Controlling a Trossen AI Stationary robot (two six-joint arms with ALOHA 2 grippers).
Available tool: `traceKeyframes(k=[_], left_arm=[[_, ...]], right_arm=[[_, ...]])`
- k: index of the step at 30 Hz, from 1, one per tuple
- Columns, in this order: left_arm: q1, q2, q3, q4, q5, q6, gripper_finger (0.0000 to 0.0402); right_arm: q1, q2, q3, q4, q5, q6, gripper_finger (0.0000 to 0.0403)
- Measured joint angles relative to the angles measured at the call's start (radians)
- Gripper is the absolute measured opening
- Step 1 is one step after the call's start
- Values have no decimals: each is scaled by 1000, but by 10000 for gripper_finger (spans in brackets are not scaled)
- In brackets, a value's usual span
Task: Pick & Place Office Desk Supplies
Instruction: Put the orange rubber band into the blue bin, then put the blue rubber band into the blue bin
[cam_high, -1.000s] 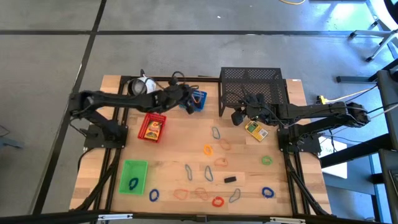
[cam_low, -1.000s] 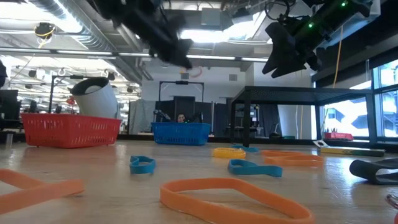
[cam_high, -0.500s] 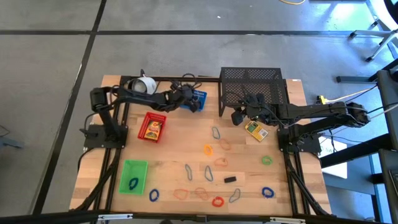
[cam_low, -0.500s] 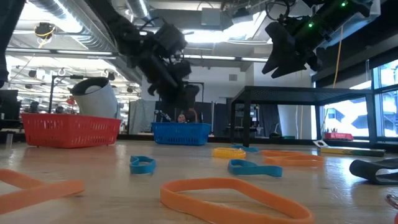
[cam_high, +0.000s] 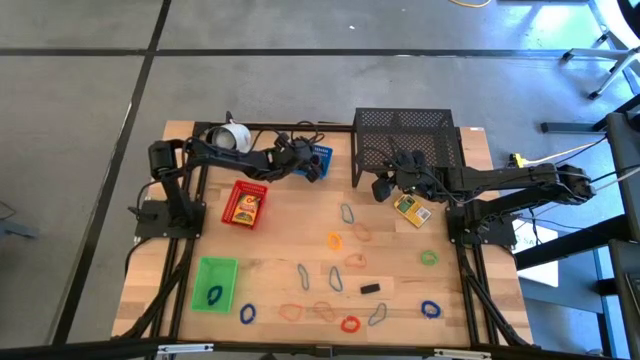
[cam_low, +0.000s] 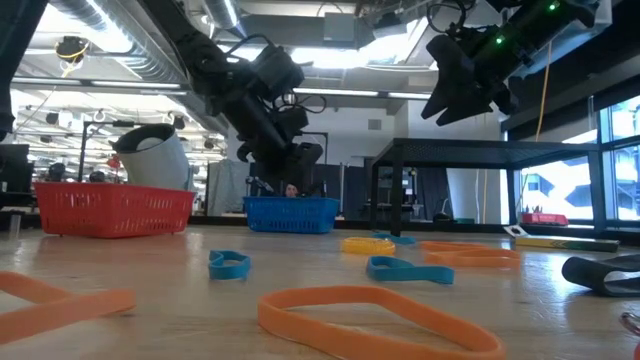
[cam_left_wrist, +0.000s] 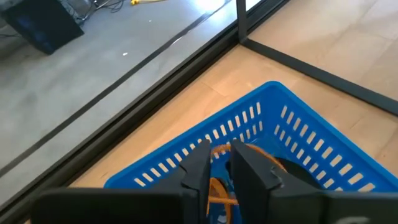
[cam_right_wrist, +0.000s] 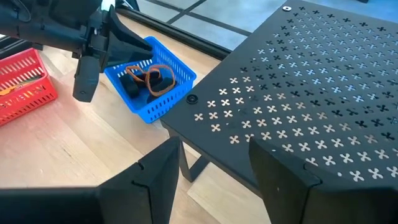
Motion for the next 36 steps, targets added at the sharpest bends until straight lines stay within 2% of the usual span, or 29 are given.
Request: traceKeyframes(k=[8, 11, 15, 21, 25, 29, 33, 36], left_arm=[[-33, -10, 0, -5, 4, -2, 124], [-58, -53, 0, -1, 54, -21, 139], [-101, -135, 0, -5, 188, -25, 145], [-190, -245, 1, -49, 446, -37, 145], [-284, -267, 1, -89, 606, -74, 146], [-400, -264, 1, -106, 719, -134, 146], [-538, -254, 0, -119, 731, -204, 146], [-639, -246, 2, -113, 670, -250, 146]], right_arm=[[0, 0, 0, 0, 0, 3, 194], [0, 0, 0, 0, 0, 3, 194], [0, 0, 0, 0, 0, 6, 194], [0, 0, 0, 0, 0, 6, 194], [0, 0, 0, 0, 0, -17, 194], [0, 0, 0, 0, -22, -74, 194], [0, 0, 0, -1, -137, -83, 194], [0, 0, 0, -1, -219, -83, 194]])
